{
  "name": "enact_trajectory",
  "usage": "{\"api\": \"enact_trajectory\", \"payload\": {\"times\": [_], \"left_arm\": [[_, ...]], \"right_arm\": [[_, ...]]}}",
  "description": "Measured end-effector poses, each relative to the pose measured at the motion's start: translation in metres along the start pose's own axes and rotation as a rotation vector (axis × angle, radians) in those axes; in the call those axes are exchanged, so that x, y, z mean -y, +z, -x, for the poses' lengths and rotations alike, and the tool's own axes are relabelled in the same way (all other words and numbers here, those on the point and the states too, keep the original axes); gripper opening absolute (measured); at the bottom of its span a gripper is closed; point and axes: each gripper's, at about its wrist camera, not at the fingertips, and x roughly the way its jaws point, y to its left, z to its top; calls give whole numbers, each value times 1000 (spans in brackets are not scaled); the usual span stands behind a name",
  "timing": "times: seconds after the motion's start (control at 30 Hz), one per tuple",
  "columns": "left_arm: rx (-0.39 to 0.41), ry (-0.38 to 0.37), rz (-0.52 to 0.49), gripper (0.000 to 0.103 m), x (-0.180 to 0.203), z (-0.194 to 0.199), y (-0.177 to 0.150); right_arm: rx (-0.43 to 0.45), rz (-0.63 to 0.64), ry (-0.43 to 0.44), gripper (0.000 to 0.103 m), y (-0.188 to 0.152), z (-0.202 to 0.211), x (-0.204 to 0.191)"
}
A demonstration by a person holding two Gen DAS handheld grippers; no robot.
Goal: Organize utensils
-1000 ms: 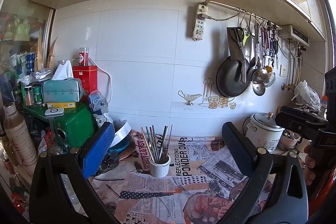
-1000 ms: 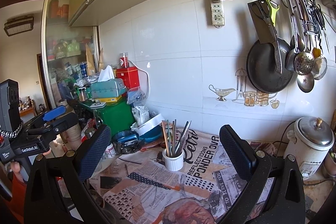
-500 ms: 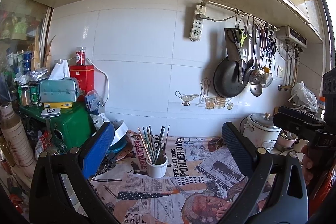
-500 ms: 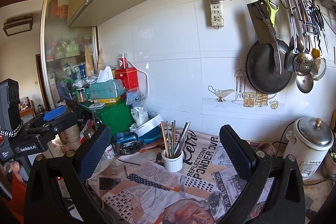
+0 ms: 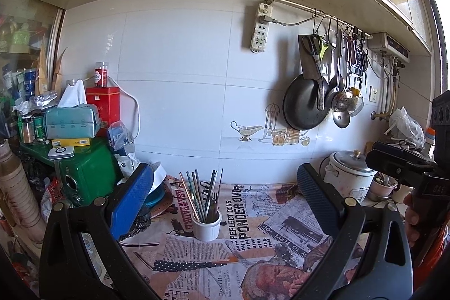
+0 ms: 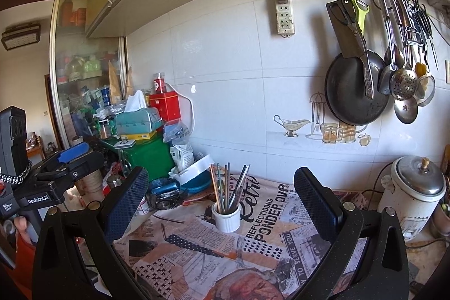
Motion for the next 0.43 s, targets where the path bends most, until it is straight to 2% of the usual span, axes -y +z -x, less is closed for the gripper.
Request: {"api": "enact_trajectory", "payload": {"times": [0.43], "left_arm": [[-35,19,5,102,5,-32,1]], "right_arm": [[-23,-26,1,103,2,-18,31]]}}
